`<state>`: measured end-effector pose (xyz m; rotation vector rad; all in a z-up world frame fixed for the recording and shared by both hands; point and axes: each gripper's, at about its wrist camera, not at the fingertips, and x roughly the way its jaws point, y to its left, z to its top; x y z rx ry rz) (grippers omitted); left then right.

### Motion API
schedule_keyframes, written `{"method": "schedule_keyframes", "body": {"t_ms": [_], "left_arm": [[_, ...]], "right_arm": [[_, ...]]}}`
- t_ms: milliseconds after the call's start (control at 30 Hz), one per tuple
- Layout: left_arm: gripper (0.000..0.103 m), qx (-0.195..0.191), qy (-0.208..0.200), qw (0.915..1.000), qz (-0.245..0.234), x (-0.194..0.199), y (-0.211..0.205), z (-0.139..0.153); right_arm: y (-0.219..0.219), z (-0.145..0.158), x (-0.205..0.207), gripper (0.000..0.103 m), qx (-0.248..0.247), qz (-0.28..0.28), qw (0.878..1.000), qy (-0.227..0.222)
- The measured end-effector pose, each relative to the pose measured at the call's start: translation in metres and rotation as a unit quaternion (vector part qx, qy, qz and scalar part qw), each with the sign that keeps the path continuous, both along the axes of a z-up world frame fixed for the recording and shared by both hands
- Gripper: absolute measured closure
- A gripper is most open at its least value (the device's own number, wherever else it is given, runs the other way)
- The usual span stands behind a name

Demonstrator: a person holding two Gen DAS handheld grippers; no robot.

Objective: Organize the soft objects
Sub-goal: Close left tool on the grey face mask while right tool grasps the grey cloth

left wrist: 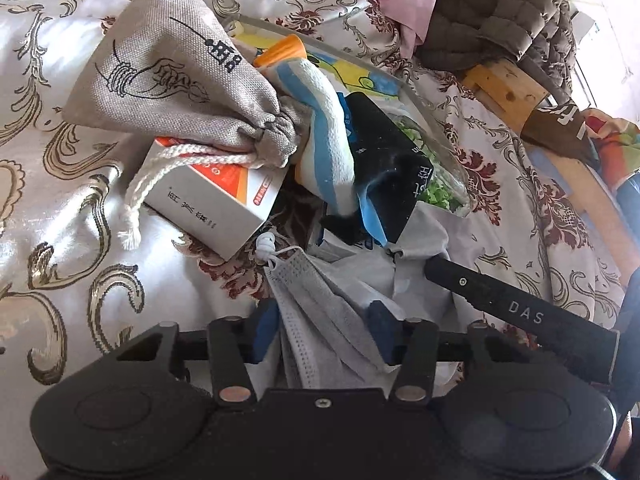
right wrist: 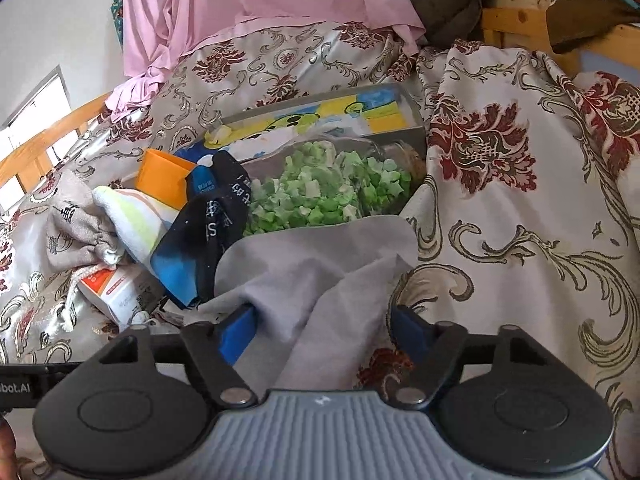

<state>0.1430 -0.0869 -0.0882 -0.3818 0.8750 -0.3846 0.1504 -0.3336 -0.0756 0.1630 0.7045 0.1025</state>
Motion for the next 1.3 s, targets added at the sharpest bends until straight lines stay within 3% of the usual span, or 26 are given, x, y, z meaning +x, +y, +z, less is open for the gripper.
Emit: {"method": "schedule_keyframes", "body": {"t_ms": [133, 367, 567, 700, 767, 967, 1100, 1200, 1300], "left_arm": [[0.068, -0.002, -0.004, 1.0, -0.008, -0.002, -0.001, 0.002], [0.082, 0.006, -0.012, 0.9998, -0.015, -0.007, -0.004, 0.002], [0.087, 0.021, -0.015, 0.9995, 0.017, -0.012, 0.001, 0.008], [0.089, 0.036, -0.021, 0.998, 0.049, -0.019, 0.002, 0.012], [0.087, 0.038, -0.02, 0.9979, 0.049, -0.02, 0.002, 0.012], [0.071, 0.026, -0.017, 0.998, 0.056, -0.019, 0.001, 0.013], [0.053, 0.005, -0.01, 0.9981, 0.06, -0.017, -0.001, 0.012], [0.048, -0.006, 0.0, 0.9984, 0.056, -0.012, -0.004, 0.009], [0.043, -0.008, 0.012, 0.9985, 0.052, -0.008, -0.006, 0.004]], "right_arm": [[0.002, 0.005, -0.002, 0.047, -0.005, 0.003, 1.0, -0.006], [-0.001, 0.009, -0.002, 0.076, 0.0, 0.006, 1.0, -0.009], [-0.007, 0.007, 0.0, 0.078, -0.021, -0.026, 0.999, 0.005], [-0.015, 0.005, 0.001, 0.077, -0.018, -0.05, 0.999, 0.012], [-0.02, 0.004, 0.001, 0.071, -0.004, -0.055, 0.998, 0.017], [-0.027, 0.006, 0.001, 0.053, 0.031, -0.063, 0.997, 0.022], [-0.034, 0.01, -0.002, 0.044, 0.075, -0.066, 0.995, 0.02], [-0.034, 0.011, -0.001, 0.037, 0.1, -0.057, 0.993, 0.017], [-0.029, 0.007, 0.002, 0.036, 0.097, -0.048, 0.994, 0.025]]}}
